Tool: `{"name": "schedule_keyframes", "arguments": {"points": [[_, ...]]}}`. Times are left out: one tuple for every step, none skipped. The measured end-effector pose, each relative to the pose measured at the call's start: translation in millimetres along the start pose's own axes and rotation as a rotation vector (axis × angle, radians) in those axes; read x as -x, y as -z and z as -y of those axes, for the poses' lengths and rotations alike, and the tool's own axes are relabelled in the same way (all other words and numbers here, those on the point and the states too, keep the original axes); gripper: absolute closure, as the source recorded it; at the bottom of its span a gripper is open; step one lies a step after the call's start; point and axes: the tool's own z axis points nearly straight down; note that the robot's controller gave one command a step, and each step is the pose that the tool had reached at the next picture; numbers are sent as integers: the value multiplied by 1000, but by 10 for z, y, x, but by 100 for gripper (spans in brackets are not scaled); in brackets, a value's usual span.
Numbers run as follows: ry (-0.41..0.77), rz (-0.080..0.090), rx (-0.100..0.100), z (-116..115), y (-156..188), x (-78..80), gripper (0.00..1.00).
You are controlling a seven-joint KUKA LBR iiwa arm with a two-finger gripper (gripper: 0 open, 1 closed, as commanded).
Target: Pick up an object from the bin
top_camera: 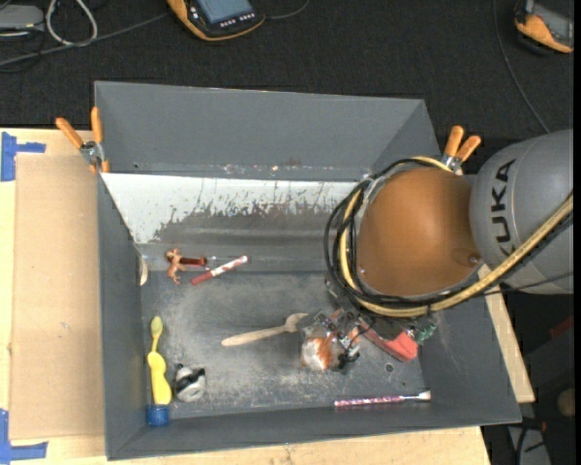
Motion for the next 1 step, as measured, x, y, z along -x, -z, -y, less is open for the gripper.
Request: {"name": "schedule_keyframes", "arguments": {"points": [[-1,0,1,-12,612,0,100]]}}
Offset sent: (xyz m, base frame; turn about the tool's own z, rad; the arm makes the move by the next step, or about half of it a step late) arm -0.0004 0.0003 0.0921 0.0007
